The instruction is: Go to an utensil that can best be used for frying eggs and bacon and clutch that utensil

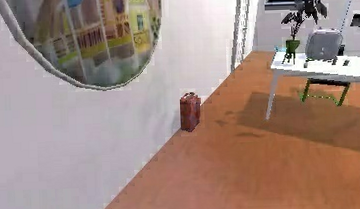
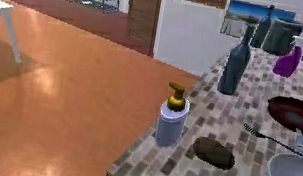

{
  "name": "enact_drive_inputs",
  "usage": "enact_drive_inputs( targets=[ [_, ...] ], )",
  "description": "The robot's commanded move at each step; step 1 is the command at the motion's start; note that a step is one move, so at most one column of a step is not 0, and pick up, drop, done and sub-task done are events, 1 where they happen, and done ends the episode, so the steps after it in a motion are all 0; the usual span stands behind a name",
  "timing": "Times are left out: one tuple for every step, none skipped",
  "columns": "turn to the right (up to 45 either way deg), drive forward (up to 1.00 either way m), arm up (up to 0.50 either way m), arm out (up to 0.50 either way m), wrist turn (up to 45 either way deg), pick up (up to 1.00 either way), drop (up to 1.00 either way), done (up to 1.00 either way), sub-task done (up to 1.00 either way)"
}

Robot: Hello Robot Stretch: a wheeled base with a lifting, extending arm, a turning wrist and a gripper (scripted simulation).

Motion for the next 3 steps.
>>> enact_drive_inputs(
  targets=[
    [36.0,0.0,0.0,0.0,0.0,0.0,0.0,0.0,0.0],
    [0.0,0.0,0.5,0.0,0.0,0.0,0.0,0.0,0.0],
    [0.0,0.0,0.38,0.0,0.0,0.0,0.0,0.0,0.0]
  ],
)
